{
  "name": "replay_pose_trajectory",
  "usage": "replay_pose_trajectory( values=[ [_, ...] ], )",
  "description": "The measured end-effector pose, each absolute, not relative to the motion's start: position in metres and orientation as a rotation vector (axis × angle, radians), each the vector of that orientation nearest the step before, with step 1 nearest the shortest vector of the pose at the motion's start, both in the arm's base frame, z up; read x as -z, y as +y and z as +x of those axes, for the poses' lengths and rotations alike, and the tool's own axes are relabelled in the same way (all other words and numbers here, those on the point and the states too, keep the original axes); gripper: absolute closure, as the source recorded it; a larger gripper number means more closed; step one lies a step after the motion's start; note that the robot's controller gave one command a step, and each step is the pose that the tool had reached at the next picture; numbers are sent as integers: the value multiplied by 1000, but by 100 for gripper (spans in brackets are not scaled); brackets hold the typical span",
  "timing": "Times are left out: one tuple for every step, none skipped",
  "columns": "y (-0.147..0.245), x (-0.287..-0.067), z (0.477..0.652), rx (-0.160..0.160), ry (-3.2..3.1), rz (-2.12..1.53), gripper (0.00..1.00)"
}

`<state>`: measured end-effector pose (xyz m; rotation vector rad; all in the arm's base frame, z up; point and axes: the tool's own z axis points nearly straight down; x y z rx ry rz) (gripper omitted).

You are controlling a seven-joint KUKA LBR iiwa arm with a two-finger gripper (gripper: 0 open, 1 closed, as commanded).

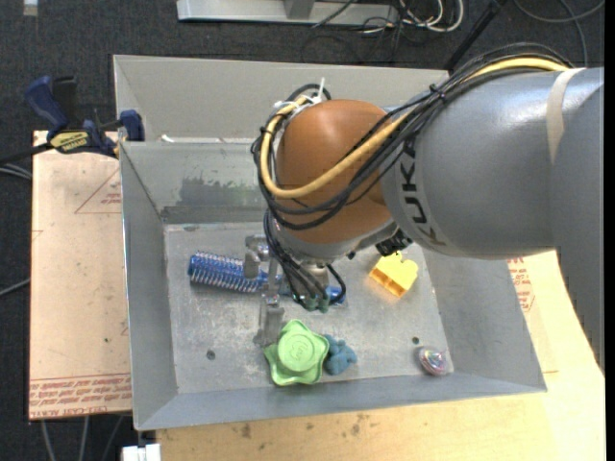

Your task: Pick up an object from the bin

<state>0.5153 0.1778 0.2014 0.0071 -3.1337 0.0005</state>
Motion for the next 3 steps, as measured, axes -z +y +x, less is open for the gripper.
replay_pose_trajectory(
  values=[
    [125, -77, 593, -2, -3142, 21, 0],
    [128, -80, 593, 2, -3141, 26, 100],
    [137, -208, 578, 5, -3150, 20, 100]
  ],
)
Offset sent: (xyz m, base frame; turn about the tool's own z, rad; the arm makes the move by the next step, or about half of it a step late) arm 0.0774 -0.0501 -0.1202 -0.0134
